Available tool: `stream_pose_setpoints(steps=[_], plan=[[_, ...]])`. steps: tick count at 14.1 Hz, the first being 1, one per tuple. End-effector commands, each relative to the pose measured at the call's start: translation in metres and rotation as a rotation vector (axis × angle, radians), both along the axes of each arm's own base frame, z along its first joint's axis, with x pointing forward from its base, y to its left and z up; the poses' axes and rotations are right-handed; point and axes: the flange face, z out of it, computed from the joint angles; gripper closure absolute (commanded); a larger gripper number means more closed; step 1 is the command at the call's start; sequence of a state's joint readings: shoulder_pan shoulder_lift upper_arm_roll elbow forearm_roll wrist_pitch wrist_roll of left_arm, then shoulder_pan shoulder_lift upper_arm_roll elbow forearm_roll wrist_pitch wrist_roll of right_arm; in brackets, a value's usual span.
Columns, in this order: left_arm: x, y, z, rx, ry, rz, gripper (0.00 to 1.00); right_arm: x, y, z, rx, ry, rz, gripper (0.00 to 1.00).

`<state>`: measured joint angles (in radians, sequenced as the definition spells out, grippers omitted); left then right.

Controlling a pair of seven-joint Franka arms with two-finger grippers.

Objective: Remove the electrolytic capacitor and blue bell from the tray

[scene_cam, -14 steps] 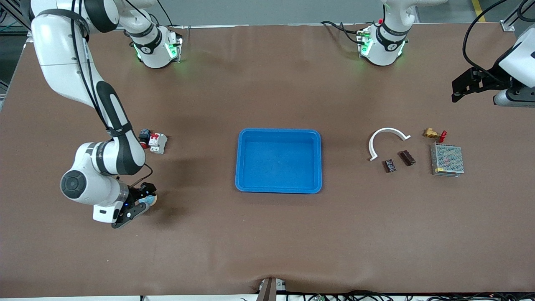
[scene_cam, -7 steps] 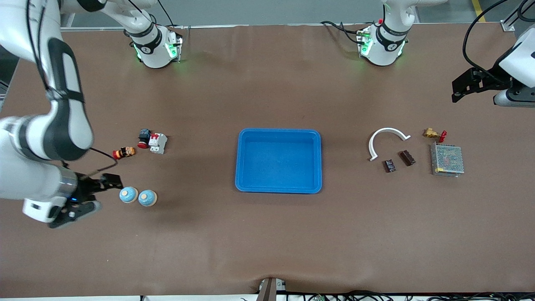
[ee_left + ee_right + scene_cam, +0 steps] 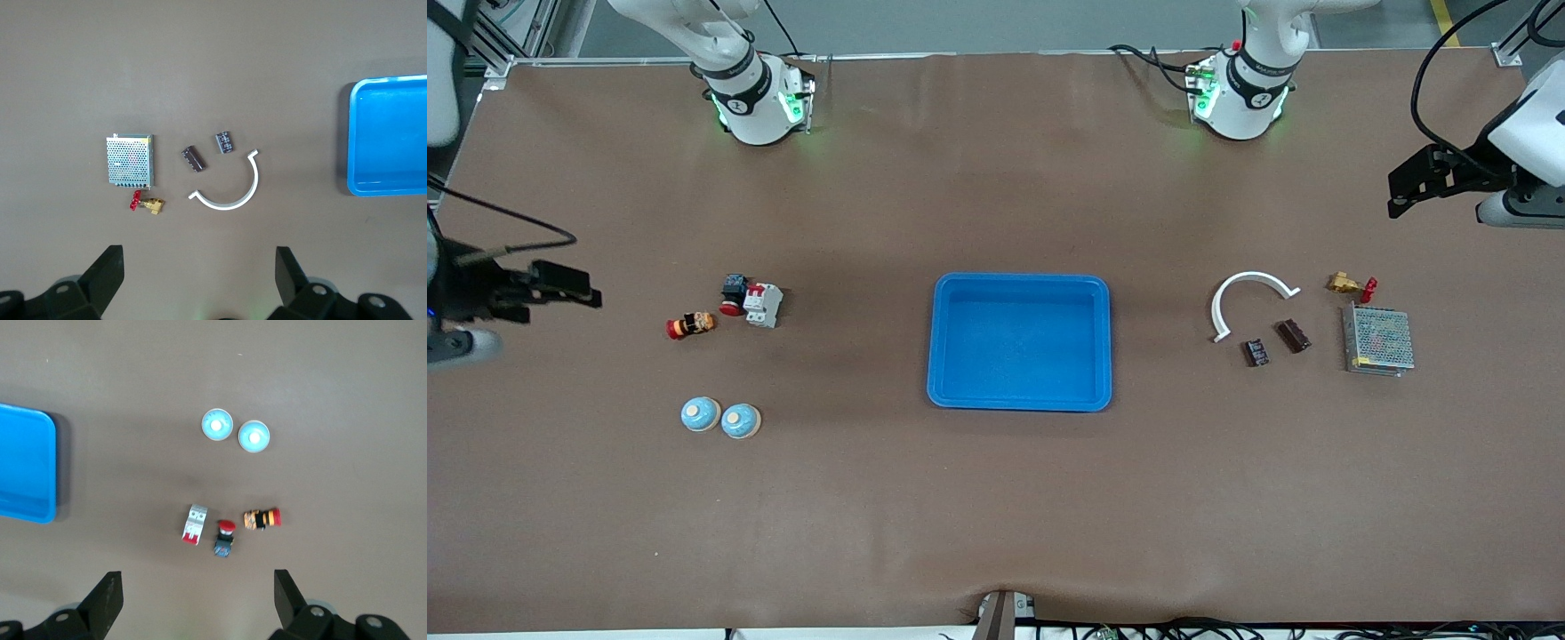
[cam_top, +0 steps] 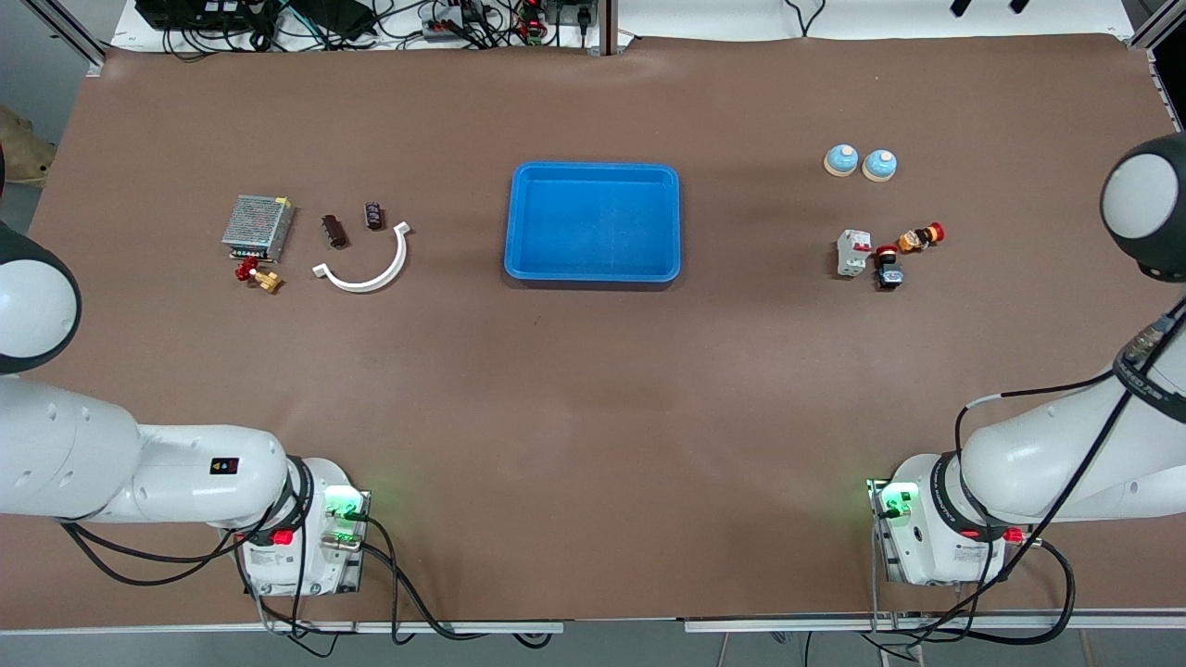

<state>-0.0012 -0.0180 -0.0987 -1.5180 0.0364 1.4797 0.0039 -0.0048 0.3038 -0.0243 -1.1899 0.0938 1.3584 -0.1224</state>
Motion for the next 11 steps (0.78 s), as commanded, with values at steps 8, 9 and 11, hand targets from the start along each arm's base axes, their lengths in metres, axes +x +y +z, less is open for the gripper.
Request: stream_pose_setpoints(steps=[8, 9, 11], plan=[[0.000, 0.001, 0.004, -0.025, -0.004, -0.001, 0.00, -0.023, -0.027, 0.023, -0.057, 0.013, -0.107, 0.00], [0.000, 0.001, 0.005, -0.023, -0.006, -0.001, 0.00, -0.023, -0.028, 0.024, -0.057, 0.011, -0.107, 0.00], [0.000, 0.000, 0.005, -0.025, -0.005, -0.002, 0.00, -0.024, -0.025, 0.025, -0.056, 0.009, -0.101, 0.00]])
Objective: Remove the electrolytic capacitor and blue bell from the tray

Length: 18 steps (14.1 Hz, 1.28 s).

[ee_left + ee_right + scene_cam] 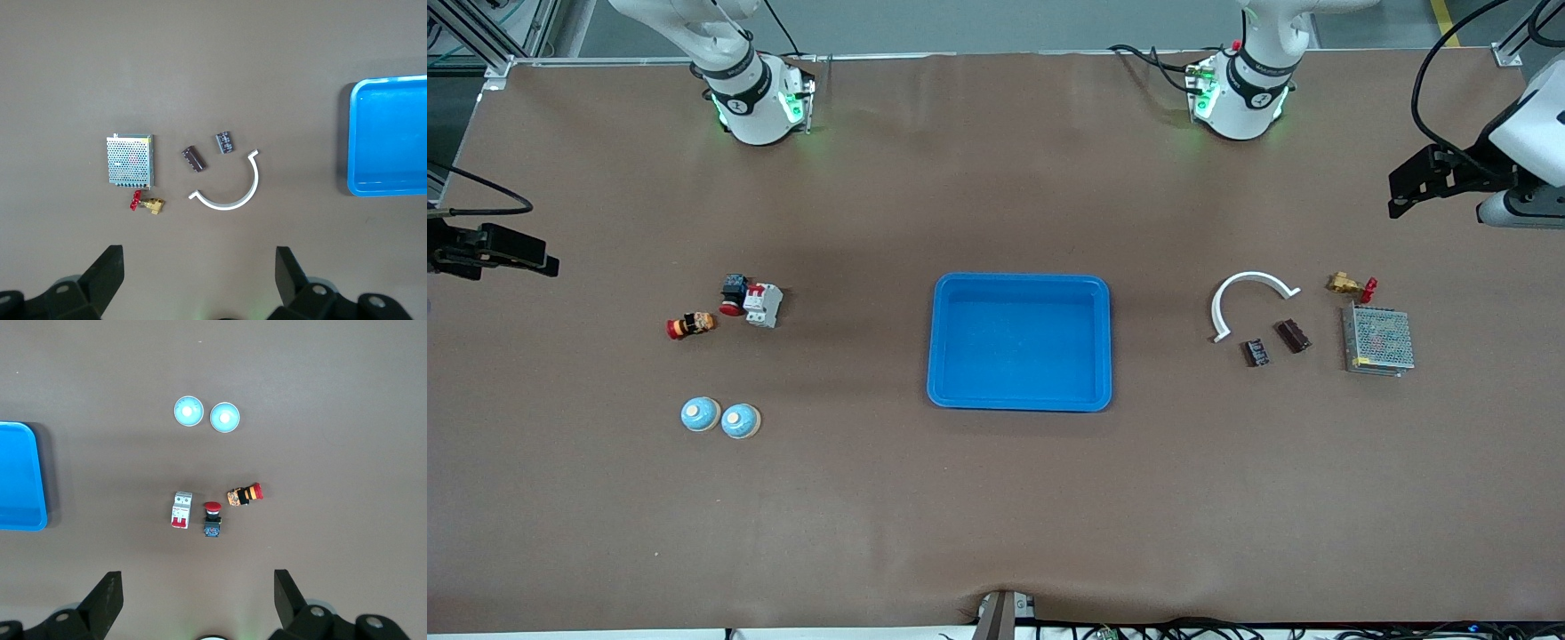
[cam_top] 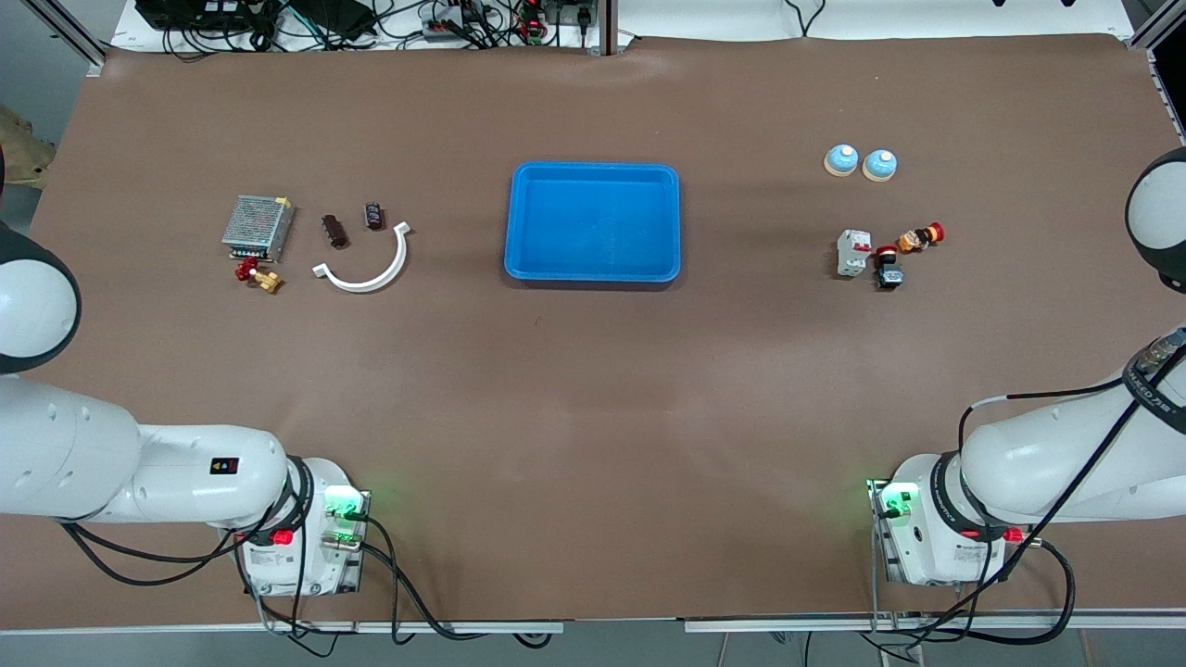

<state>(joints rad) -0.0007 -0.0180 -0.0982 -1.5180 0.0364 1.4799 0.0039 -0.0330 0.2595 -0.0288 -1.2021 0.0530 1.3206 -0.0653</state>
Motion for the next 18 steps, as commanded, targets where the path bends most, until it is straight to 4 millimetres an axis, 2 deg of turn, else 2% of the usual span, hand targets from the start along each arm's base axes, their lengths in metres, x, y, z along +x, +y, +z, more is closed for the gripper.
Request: stream_pose_setpoints(steps=[1, 4, 6, 9, 10, 11, 13, 18], plan=[[0.000, -0.001, 0.004, -0.025, -0.005, -0.003, 0.00, -0.007, 0.000, 0.008, -0.008, -0.003, -0.009, 0.00], [0.001, -0.001, 0.004, -0.026, -0.013, -0.004, 0.00, -0.007, -0.001, 0.008, -0.008, -0.003, -0.012, 0.00], [0.001, -0.002, 0.005, -0.026, -0.014, -0.007, 0.00, -0.011, -0.004, 0.017, -0.009, -0.022, -0.016, 0.00], [0.001, -0.004, 0.005, -0.026, -0.014, -0.008, 0.00, -0.012, -0.007, 0.018, -0.010, -0.022, -0.020, 0.00], [0.001, -0.002, 0.005, -0.026, -0.014, -0.007, 0.00, -0.016, -0.009, 0.025, -0.010, -0.038, -0.025, 0.00], [0.002, -0.002, 0.005, -0.026, -0.014, -0.005, 0.00, -0.021, -0.019, 0.034, -0.008, -0.060, -0.045, 0.00], [0.002, -0.002, 0.005, -0.026, -0.014, -0.005, 0.00, -0.026, -0.035, 0.039, 0.000, -0.069, -0.071, 0.00], [0.002, -0.003, 0.004, -0.026, -0.014, -0.008, 0.00, -0.034, -0.038, 0.036, -0.015, -0.122, -0.080, 0.00]])
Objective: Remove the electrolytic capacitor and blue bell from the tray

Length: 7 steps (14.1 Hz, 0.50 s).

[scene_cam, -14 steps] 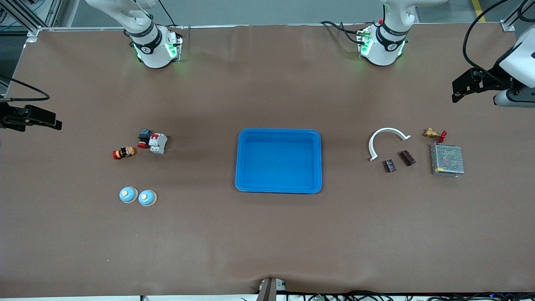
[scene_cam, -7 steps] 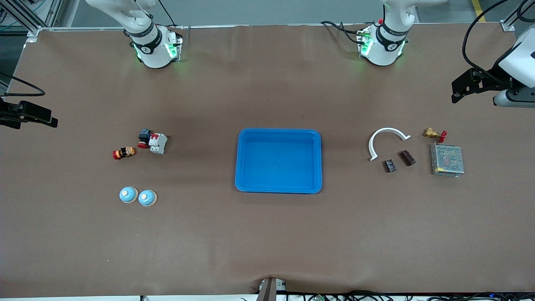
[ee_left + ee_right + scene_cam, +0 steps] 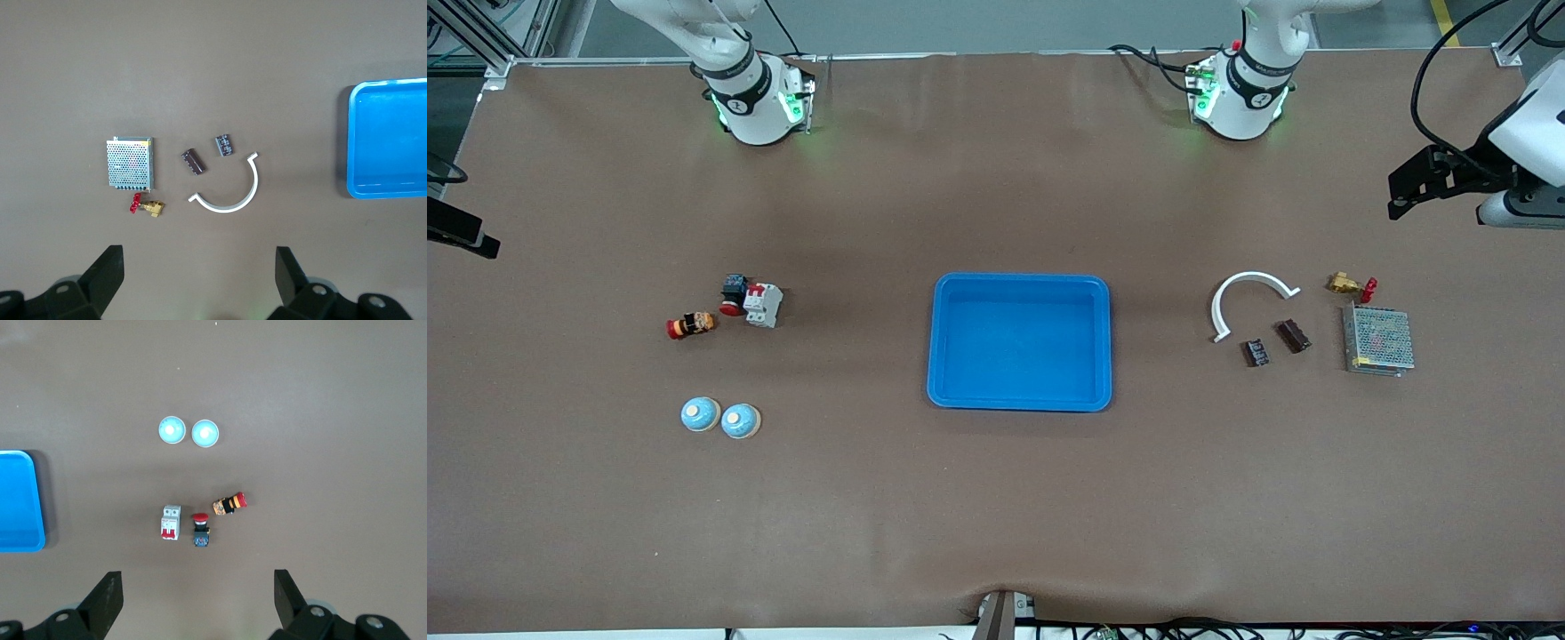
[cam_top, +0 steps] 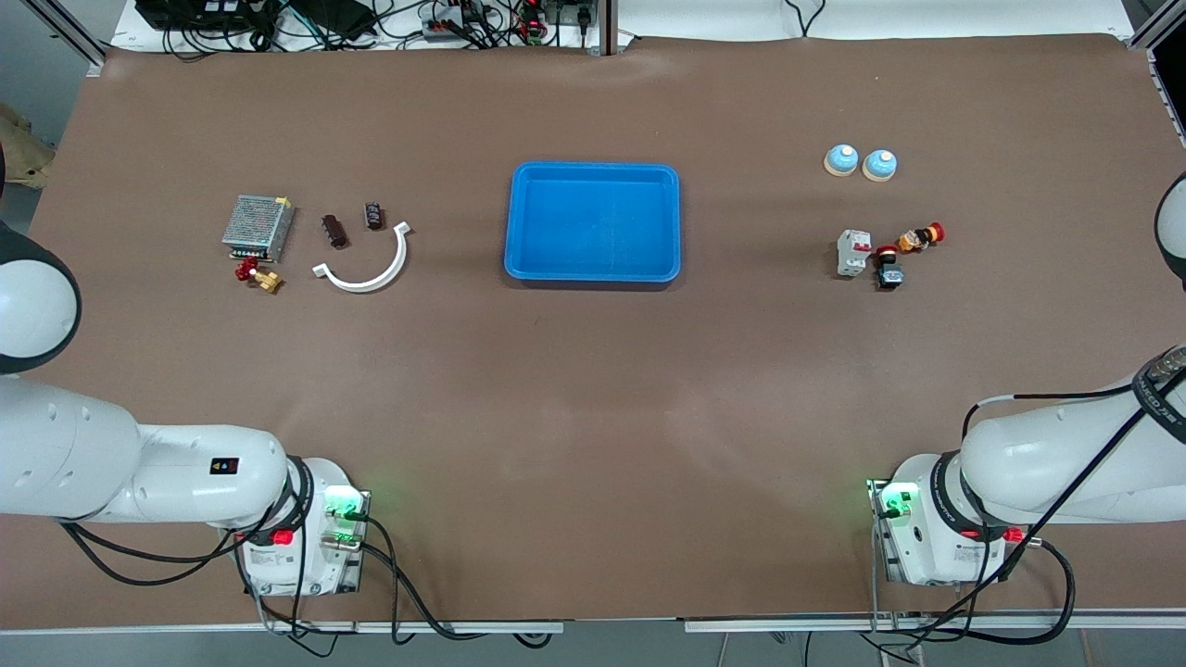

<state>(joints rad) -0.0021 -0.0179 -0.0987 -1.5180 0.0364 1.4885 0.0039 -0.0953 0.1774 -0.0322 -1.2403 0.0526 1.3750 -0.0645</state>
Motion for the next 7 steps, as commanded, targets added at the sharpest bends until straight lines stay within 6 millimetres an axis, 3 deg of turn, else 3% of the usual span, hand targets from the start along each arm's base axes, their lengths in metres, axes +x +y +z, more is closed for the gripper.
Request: stream_pose_setpoints(steps=[1, 7], plan=[[0.001, -0.002, 0.003, -0.025, -0.006, -0.005, 0.00, -0.015, -0.001, -0.002, -0.008, -0.031, -0.015, 0.00], [0.001, -0.003, 0.003, -0.025, -0.007, -0.006, 0.00, -0.027, 0.003, -0.014, -0.009, -0.064, -0.015, 0.00]])
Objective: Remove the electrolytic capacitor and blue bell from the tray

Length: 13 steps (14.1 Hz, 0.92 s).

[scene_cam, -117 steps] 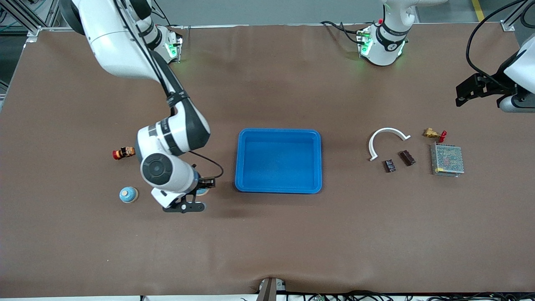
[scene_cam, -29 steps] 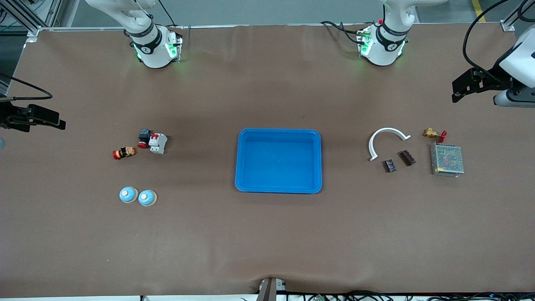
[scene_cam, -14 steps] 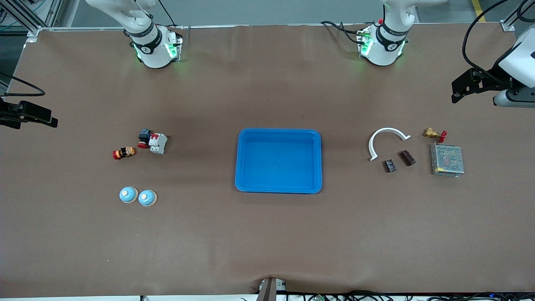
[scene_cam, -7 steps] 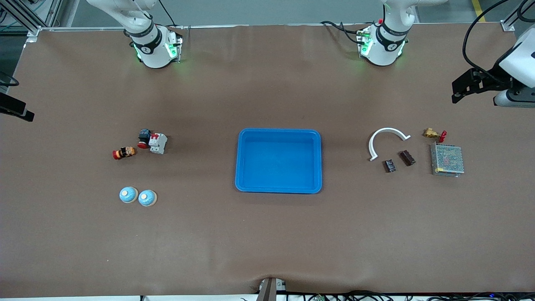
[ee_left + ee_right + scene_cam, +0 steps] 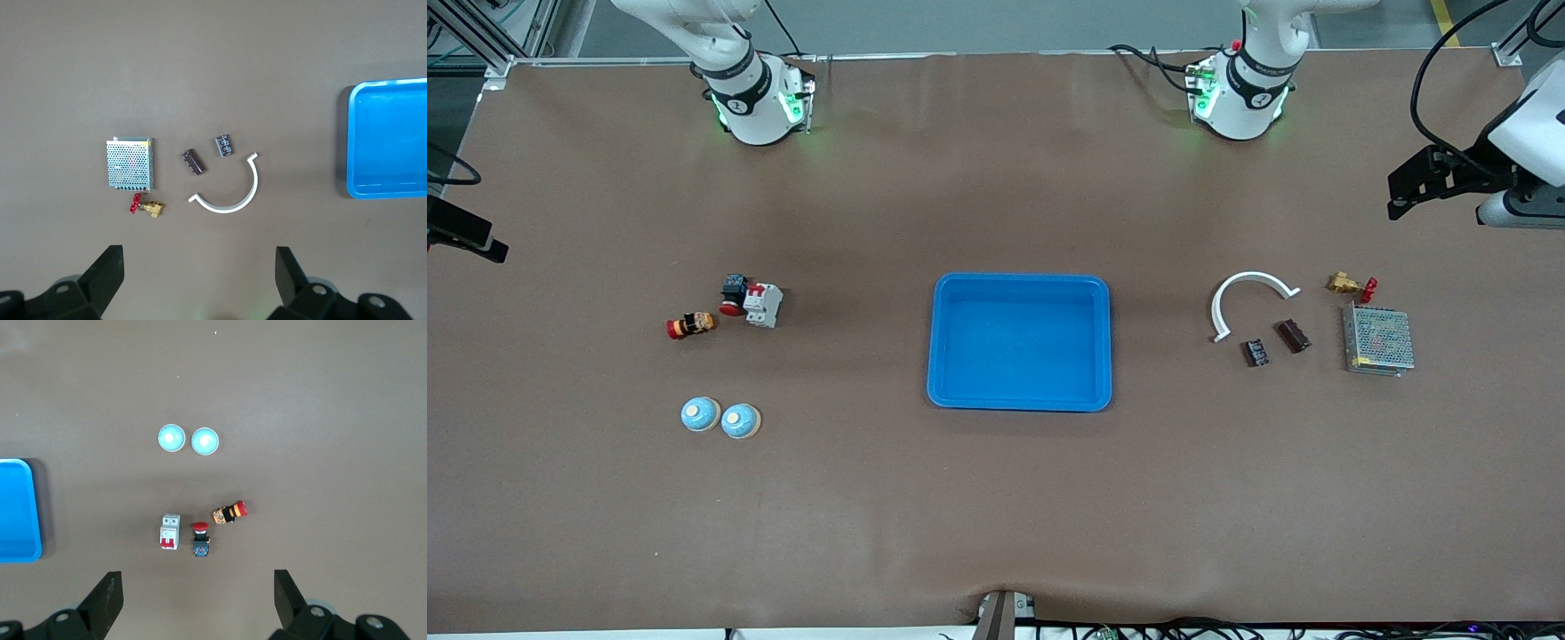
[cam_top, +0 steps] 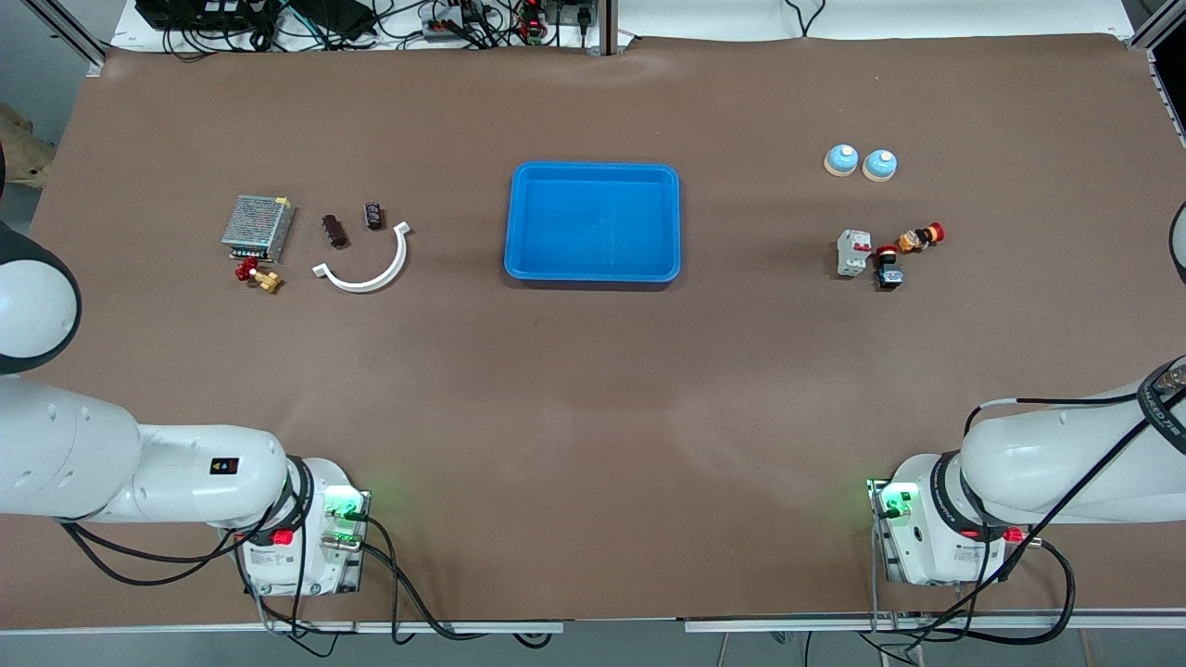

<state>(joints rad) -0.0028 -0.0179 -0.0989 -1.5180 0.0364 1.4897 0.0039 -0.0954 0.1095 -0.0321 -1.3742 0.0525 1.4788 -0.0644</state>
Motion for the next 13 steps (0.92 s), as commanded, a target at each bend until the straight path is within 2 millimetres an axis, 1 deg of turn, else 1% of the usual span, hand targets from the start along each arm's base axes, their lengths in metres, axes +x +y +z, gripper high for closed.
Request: stream_pose_setpoints(steps=[1, 3, 8, 10, 13], plan=[[0.0012, -0.0025, 0.0032, -0.025, -0.006, -0.005, 0.00, -0.0246, 0.0036, -0.0048, -0.007, -0.031, -0.009, 0.00], [0.0013, -0.0024, 0.0041, -0.024, -0.009, -0.005, 0.00, -0.0295, 0.0049, -0.0069, -0.006, -0.031, -0.008, 0.00], [0.0015, -0.0007, 0.0034, -0.024, -0.008, -0.002, 0.00, -0.0282, 0.0056, -0.0066, -0.006, -0.027, -0.006, 0.00], [0.0015, -0.0007, 0.0034, -0.024, -0.008, -0.004, 0.00, -0.0278, 0.0073, -0.0018, -0.006, -0.031, -0.003, 0.00], [0.0013, -0.0009, 0.0040, -0.025, -0.008, -0.007, 0.00, -0.0280, 0.0065, -0.0012, -0.006, -0.031, -0.004, 0.00]])
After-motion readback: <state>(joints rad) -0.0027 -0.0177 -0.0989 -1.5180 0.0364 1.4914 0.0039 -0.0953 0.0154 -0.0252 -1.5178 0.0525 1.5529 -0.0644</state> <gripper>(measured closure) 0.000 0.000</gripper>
